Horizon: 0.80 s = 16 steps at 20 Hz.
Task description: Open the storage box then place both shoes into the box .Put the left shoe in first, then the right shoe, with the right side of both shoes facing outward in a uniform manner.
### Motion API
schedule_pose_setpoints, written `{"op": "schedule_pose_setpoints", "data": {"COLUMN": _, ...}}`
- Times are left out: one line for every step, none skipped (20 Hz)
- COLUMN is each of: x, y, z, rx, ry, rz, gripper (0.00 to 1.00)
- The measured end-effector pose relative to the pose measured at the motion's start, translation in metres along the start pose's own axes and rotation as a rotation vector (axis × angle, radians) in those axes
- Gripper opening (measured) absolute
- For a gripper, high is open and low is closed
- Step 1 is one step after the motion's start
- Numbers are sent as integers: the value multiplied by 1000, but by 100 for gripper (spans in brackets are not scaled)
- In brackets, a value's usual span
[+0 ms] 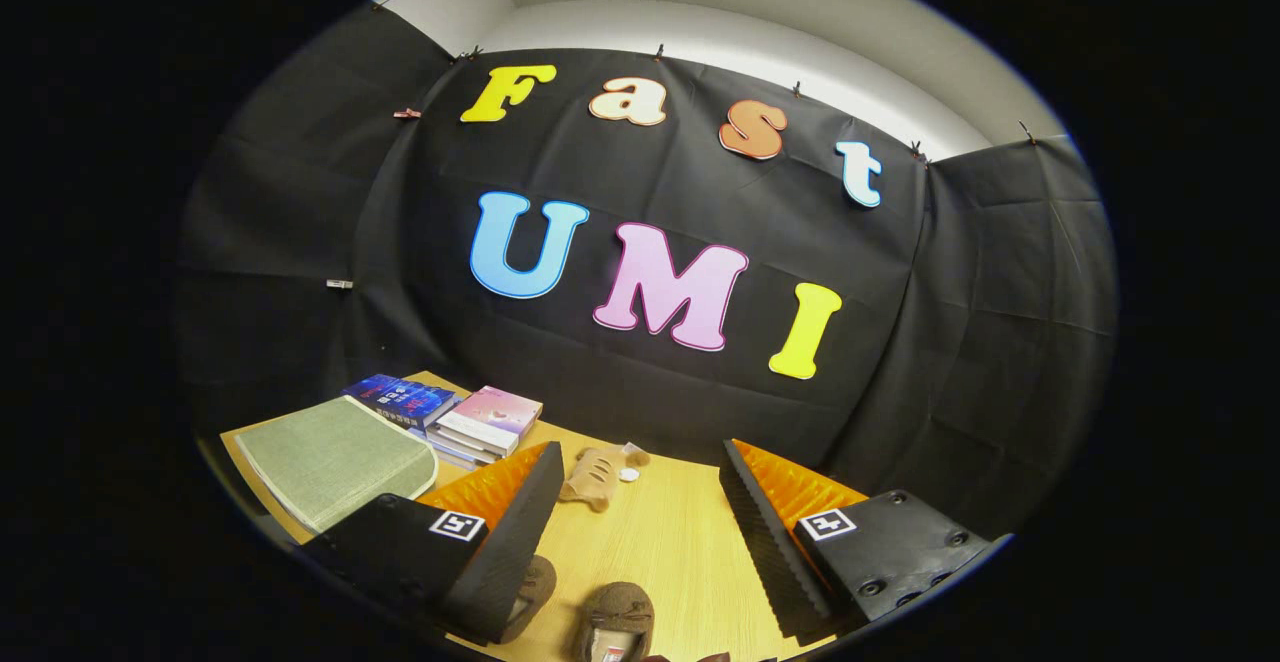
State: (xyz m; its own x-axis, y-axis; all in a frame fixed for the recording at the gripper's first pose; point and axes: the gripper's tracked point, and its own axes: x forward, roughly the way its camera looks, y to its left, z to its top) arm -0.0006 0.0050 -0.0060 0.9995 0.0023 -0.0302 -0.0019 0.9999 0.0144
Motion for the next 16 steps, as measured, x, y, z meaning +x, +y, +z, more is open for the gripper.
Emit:
{"op": "schedule_pose_setpoints", "data": {"x": 0, "y": 1, "z": 1, "rx": -3, "ry": -1, "rz": 1, "gripper": 98}}
{"op": "schedule_pose_setpoints", "data": {"x": -1, "y": 0, "z": -1, "rx": -8, "ry": 0, "rz": 1, "gripper": 98}}
{"op": "schedule_pose_setpoints", "data": {"x": -1, "y": 1, "z": -1, "rx": -12, "ry": 1, "rz": 2, "gripper": 98}}
{"op": "schedule_pose_setpoints", "data": {"x": -1, "y": 1, "z": -1, "rx": -13, "ry": 1, "rz": 4, "gripper": 98}}
{"op": "schedule_pose_setpoints", "data": {"x": -1, "y": 3, "z": -1, "rx": -10, "ry": -2, "rz": 11, "gripper": 98}}
{"op": "schedule_pose_setpoints", "data": {"x": -2, "y": 7, "z": 0, "rx": -2, "ry": -7, "rz": 25, "gripper": 98}}
{"op": "schedule_pose_setpoints", "data": {"x": -1, "y": 12, "z": 1, "rx": 11, "ry": -12, "rz": 46, "gripper": 98}}
{"op": "schedule_pose_setpoints", "data": {"x": 1, "y": 20, "z": 0, "rx": 29, "ry": -10, "rz": 79, "gripper": 98}}
{"op": "schedule_pose_setpoints", "data": {"x": 2, "y": 29, "z": -1, "rx": 52, "ry": -4, "rz": 123, "gripper": 98}}
{"op": "schedule_pose_setpoints", "data": {"x": 4, "y": 40, "z": -2, "rx": 84, "ry": 5, "rz": 178, "gripper": 98}}
{"op": "schedule_pose_setpoints", "data": {"x": 5, "y": 54, "z": -4, "rx": 127, "ry": 17, "rz": 244, "gripper": 98}}
{"op": "schedule_pose_setpoints", "data": {"x": 5, "y": 68, "z": -6, "rx": 179, "ry": 29, "rz": 314, "gripper": 98}}
{"op": "schedule_pose_setpoints", "data": {"x": 6, "y": 80, "z": -6, "rx": 236, "ry": 41, "rz": 377, "gripper": 98}}
{"op": "schedule_pose_setpoints", "data": {"x": 8, "y": 91, "z": -8, "rx": 293, "ry": 57, "rz": 438, "gripper": 98}}
{"op": "schedule_pose_setpoints", "data": {"x": 10, "y": 102, "z": -10, "rx": 349, "ry": 77, "rz": 500, "gripper": 98}}
{"op": "schedule_pose_setpoints", "data": {"x": 11, "y": 117, "z": -15, "rx": 406, "ry": 105, "rz": 570, "gripper": 98}}
